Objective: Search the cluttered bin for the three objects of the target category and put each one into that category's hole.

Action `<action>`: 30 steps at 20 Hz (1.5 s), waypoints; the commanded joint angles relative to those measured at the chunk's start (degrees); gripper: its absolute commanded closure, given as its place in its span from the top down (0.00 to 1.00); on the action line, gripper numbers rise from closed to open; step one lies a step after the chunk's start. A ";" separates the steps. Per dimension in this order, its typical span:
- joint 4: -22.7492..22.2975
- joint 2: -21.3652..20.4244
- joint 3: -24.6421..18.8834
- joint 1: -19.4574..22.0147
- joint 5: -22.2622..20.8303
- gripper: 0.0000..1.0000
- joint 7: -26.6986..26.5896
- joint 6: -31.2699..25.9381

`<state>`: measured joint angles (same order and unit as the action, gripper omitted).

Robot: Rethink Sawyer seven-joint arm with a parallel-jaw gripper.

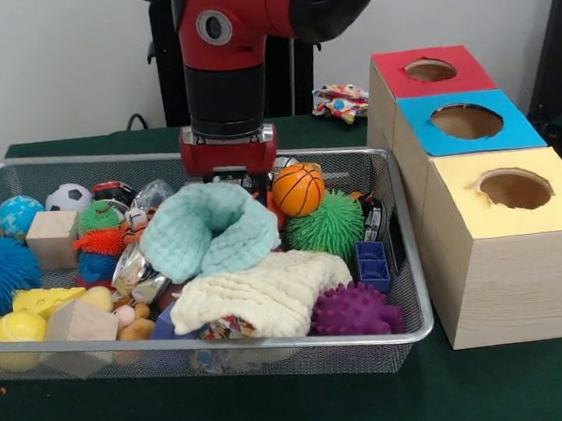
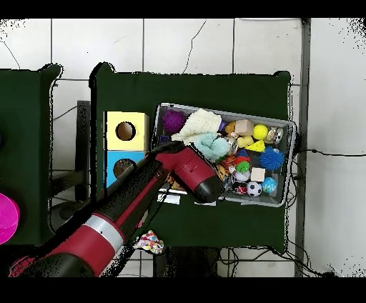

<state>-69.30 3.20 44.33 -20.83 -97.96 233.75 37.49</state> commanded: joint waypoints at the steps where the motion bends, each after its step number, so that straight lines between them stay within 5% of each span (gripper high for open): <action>1: -4.42 -1.12 -7.71 2.84 9.33 1.00 -3.61 -8.60; 5: -5.34 -2.60 -8.60 4.19 11.69 1.00 -6.77 -8.63; 14: -7.59 -4.51 -3.30 1.70 5.39 1.00 0.97 -1.07; 19: -7.10 -0.31 -2.27 1.23 0.53 1.00 8.79 2.94; 30: -8.68 1.14 -3.60 0.84 -1.42 1.00 12.22 3.33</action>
<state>-76.63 1.06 45.86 -20.11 -98.65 233.74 34.22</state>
